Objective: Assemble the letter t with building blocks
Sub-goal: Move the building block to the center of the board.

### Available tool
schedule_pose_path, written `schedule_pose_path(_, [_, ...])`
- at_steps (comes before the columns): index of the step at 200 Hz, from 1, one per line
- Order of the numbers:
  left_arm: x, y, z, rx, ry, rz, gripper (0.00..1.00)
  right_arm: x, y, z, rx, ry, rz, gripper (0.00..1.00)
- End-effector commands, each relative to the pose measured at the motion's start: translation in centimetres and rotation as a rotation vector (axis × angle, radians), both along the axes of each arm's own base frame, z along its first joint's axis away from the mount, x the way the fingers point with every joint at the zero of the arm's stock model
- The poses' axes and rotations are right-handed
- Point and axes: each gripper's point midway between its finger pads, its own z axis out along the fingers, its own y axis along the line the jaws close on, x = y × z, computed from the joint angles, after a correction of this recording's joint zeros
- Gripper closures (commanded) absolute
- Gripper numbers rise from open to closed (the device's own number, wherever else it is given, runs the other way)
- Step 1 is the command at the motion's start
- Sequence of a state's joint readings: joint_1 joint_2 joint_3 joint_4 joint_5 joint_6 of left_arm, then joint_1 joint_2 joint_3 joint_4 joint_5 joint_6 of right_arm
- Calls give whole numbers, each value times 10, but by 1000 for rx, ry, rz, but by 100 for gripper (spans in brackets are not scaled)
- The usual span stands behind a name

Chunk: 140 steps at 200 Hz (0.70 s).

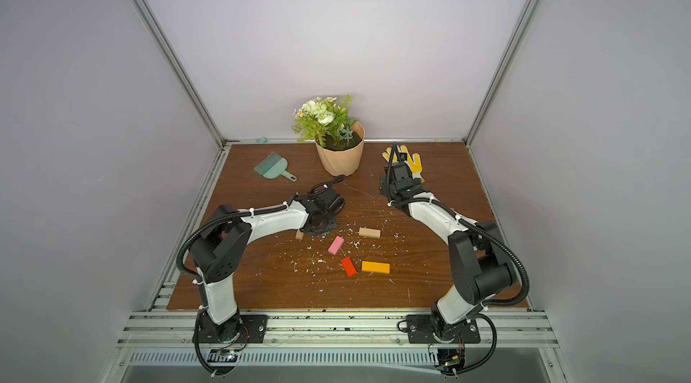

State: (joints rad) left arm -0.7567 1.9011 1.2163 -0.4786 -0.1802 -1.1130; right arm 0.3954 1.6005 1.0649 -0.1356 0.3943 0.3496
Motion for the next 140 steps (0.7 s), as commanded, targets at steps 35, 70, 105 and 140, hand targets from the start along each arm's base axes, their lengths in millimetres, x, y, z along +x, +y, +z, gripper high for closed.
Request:
schedule_pose_path(35, [-9,2,-23,107,80,-99,70,-1,-10,17,-1,-53,-59,3])
schedule_pose_path(70, [-2,-7,-20,92,58,-124,69,-2,-9,15,2,-45,-55,3])
schedule_pose_path(105, [7,-15,-14,132,24,-179,69,-2,-9,15,-1,-44,-55,2])
schedule_pose_path(140, [14,-14,-16,189,21,-199,68,-1,-7,13,8,-41,-53,2])
